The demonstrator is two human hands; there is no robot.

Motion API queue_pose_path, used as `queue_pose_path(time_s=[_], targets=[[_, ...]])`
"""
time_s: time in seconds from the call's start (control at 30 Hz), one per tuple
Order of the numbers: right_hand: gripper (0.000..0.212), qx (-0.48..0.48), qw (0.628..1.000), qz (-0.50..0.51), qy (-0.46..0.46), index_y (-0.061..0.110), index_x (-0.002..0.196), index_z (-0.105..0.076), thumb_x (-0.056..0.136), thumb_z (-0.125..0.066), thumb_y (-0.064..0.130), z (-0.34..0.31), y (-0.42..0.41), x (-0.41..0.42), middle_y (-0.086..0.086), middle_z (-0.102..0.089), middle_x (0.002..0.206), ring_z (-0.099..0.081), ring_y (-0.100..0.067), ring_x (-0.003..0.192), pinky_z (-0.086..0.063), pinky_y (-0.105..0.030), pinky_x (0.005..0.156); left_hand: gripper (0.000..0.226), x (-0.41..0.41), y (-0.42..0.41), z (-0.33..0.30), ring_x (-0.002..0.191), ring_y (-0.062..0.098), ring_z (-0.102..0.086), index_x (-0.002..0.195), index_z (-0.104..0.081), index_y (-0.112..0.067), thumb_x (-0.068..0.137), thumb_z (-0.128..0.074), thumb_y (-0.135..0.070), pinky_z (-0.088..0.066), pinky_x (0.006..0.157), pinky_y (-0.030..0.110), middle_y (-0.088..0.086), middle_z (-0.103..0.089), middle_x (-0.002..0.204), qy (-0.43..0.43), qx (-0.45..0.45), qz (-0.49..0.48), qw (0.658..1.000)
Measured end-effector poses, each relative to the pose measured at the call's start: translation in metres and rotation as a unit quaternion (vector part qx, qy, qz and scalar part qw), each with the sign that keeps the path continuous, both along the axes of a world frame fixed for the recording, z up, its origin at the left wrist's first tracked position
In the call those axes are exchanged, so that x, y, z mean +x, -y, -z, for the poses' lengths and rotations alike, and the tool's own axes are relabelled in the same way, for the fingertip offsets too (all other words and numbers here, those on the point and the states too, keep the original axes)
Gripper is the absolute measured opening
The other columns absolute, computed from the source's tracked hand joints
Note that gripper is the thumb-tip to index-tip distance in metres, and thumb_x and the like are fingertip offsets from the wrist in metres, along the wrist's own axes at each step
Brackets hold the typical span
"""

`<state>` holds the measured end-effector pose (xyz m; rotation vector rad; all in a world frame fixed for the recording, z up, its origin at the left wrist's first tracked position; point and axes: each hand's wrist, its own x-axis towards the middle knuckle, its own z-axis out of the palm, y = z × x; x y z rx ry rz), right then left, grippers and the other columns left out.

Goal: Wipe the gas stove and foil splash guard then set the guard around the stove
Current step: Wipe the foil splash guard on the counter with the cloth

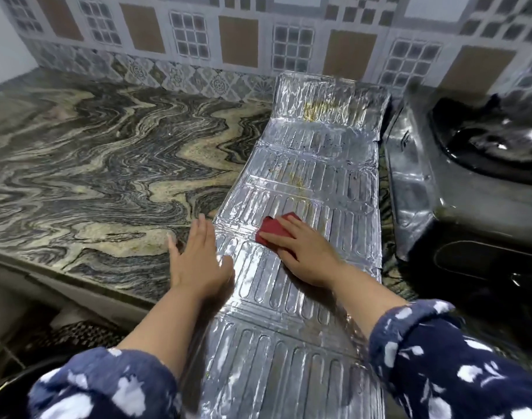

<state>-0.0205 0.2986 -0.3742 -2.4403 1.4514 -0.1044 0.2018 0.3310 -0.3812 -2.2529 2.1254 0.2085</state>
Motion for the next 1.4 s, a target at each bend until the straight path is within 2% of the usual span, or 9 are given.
queue_pose_path(time_s=[0.1, 0.27, 0.37, 0.43, 0.63, 0.83, 0.9, 1.07, 1.4], targets=[[0.051, -0.011, 1.0, 0.012, 0.008, 0.052, 0.139, -0.032, 0.091, -0.018, 0.048, 0.002, 0.001, 0.01, 0.004, -0.018, 0.159, -0.011, -0.023, 0.147, -0.01, -0.044, 0.119, 0.064, -0.018, 0.023, -0.004, 0.147, 0.014, 0.013, 0.152, 0.007, -0.013, 0.099, -0.019, -0.038, 0.007, 0.117, 0.054, 0.003, 0.015, 0.16, -0.018, -0.015, 0.036, 0.999], [0.057, -0.031, 0.999, -0.001, 0.043, 0.05, 0.135, -0.041, 0.087, -0.01, 0.048, 0.006, 0.003, 0.026, 0.008, -0.027, 0.156, -0.016, -0.022, 0.146, -0.009, -0.04, 0.118, 0.06, -0.023, 0.032, 0.01, 0.148, 0.011, 0.009, 0.153, 0.001, -0.014, 0.101, -0.014, -0.039, 0.006, 0.119, 0.05, 0.0, 0.007, 0.161, -0.012, -0.023, 0.038, 0.999], [0.043, -0.025, 0.998, -0.008, 0.061, 0.048, 0.134, -0.044, 0.096, -0.029, 0.035, 0.008, -0.003, 0.012, 0.008, -0.032, 0.154, -0.019, -0.02, 0.145, -0.01, -0.036, 0.118, 0.06, -0.022, 0.031, 0.012, 0.148, 0.01, 0.009, 0.153, 0.001, -0.015, 0.1, -0.013, -0.04, 0.005, 0.119, 0.049, -0.001, 0.006, 0.161, -0.012, -0.029, 0.04, 0.999], [0.043, -0.03, 0.997, -0.008, 0.076, 0.047, 0.133, -0.046, 0.095, -0.035, 0.03, 0.009, -0.011, -0.002, 0.008, -0.035, 0.152, -0.021, -0.02, 0.145, -0.01, -0.035, 0.117, 0.061, -0.021, 0.032, 0.013, 0.148, 0.01, 0.008, 0.153, 0.001, -0.016, 0.1, -0.013, -0.041, 0.004, 0.119, 0.049, -0.001, 0.006, 0.161, -0.013, -0.03, 0.038, 0.999], [0.057, -0.029, 0.998, 0.004, 0.061, 0.047, 0.136, -0.043, 0.085, -0.018, 0.042, 0.011, -0.044, -0.024, 0.007, -0.032, 0.154, -0.021, -0.024, 0.145, -0.012, -0.041, 0.12, 0.06, -0.02, 0.029, 0.012, 0.148, 0.012, 0.006, 0.153, -0.001, -0.014, 0.101, -0.015, -0.041, 0.001, 0.12, 0.048, 0.0, 0.003, 0.161, -0.014, -0.033, 0.045, 0.998], [0.047, -0.068, 0.992, -0.087, 0.063, 0.043, 0.131, -0.051, 0.088, -0.033, 0.038, 0.02, -0.063, 0.008, -0.001, -0.044, 0.148, -0.035, -0.031, 0.139, -0.019, -0.045, 0.115, 0.06, -0.013, 0.021, 0.016, 0.148, 0.011, 0.003, 0.154, -0.008, -0.014, 0.101, -0.02, -0.04, -0.002, 0.12, 0.046, -0.001, -0.002, 0.162, -0.025, -0.048, 0.053, 0.997], [0.047, -0.078, 0.991, -0.097, 0.057, 0.042, 0.132, -0.05, 0.089, -0.033, 0.037, 0.017, -0.05, 0.021, -0.002, -0.043, 0.148, -0.033, -0.03, 0.14, -0.021, -0.046, 0.114, 0.059, -0.012, 0.02, 0.016, 0.148, 0.011, 0.003, 0.153, -0.008, -0.014, 0.101, -0.019, -0.039, -0.003, 0.12, 0.045, -0.001, -0.002, 0.162, -0.019, -0.052, 0.055, 0.997], [0.047, -0.045, 0.999, 0.001, 0.02, 0.045, 0.143, -0.029, 0.097, -0.028, 0.034, 0.014, 0.009, 0.005, 0.004, -0.021, 0.158, -0.008, -0.021, 0.148, -0.006, -0.047, 0.12, 0.057, -0.012, 0.018, 0.017, 0.148, 0.01, 0.006, 0.153, -0.005, -0.015, 0.102, -0.016, -0.038, -0.001, 0.121, 0.044, -0.002, 0.002, 0.161, -0.024, -0.05, 0.06, 0.997], [0.047, -0.04, 0.994, 0.1, 0.009, 0.041, 0.146, -0.025, 0.1, -0.029, 0.034, 0.019, 0.01, -0.037, 0.0, -0.016, 0.16, -0.007, -0.024, 0.148, -0.007, -0.045, 0.12, 0.057, -0.006, 0.009, 0.02, 0.148, 0.01, 0.003, 0.153, -0.009, -0.015, 0.102, -0.015, -0.04, -0.001, 0.12, 0.044, -0.003, -0.003, 0.162, -0.039, -0.057, 0.053, 0.996]])
